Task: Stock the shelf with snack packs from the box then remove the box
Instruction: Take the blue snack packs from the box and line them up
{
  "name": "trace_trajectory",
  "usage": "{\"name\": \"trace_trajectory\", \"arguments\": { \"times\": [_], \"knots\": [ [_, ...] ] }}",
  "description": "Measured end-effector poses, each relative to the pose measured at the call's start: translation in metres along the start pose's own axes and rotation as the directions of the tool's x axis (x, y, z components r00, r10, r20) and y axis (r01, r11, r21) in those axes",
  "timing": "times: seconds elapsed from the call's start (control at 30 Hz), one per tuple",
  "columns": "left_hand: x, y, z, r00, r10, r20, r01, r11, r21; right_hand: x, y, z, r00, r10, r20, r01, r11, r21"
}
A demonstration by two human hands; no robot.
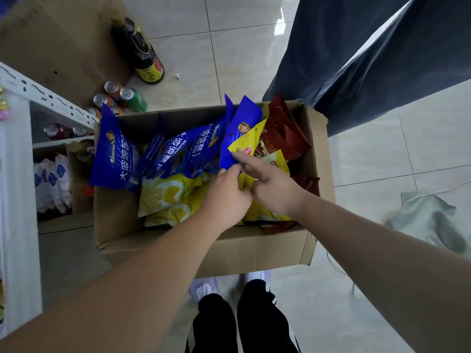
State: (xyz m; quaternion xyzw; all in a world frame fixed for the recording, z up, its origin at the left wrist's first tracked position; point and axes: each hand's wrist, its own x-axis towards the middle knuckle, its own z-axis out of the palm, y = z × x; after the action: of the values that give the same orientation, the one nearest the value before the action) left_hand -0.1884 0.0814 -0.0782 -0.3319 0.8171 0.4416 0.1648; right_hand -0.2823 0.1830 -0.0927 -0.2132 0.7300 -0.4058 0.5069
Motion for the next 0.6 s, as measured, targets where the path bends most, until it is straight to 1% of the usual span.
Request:
{"name": "trace_trajectory", "arguments": {
  "times": [0.07,0.13,0.2,0.27,0.33,0.37,0.5,0.53,0.6],
  "knots": [
    [0.001,-0.002,-0.004,0.999,-0.03,-0.026,0.03,0.999,-0.019,0.001,0.002,0.0,0.997,-0.025,-0.073,0.029,0.998,0.049],
    [0.001,-0.004,-0.008,0.996,-0.064,-0.056,0.061,0.997,-0.049,-0.001,0.005,-0.004,0.978,-0.006,-0.209,0.011,1.0,0.024],
    [0.002,-0.008,-0.011,0.992,-0.08,-0.093,0.073,0.995,-0.07,-0.002,0.012,-0.011,0.93,0.081,-0.359,-0.077,0.997,0.026],
    [0.003,-0.012,-0.013,0.991,-0.065,-0.116,0.056,0.995,-0.082,-0.001,0.024,-0.017,0.876,0.181,-0.447,-0.169,0.983,0.068],
    [0.004,-0.015,-0.015,0.988,-0.038,-0.148,0.022,0.994,-0.109,-0.004,0.032,-0.022,0.842,0.227,-0.489,-0.209,0.974,0.092],
    [0.004,-0.017,-0.016,0.985,-0.036,-0.17,0.014,0.992,-0.128,-0.005,0.033,-0.023,0.837,0.236,-0.494,-0.214,0.971,0.102],
    [0.008,-0.024,-0.019,0.97,-0.048,-0.237,0.009,0.986,-0.166,-0.001,0.026,-0.021,0.862,0.205,-0.464,-0.185,0.979,0.088],
    [0.008,-0.026,-0.018,0.969,-0.048,-0.24,0.007,0.985,-0.172,0.002,0.022,-0.021,0.854,0.199,-0.481,-0.173,0.98,0.098],
    [0.01,-0.027,-0.019,0.967,-0.054,-0.249,0.008,0.983,-0.183,0.006,0.012,-0.023,0.795,0.149,-0.588,-0.125,0.989,0.082]
  ]
}}
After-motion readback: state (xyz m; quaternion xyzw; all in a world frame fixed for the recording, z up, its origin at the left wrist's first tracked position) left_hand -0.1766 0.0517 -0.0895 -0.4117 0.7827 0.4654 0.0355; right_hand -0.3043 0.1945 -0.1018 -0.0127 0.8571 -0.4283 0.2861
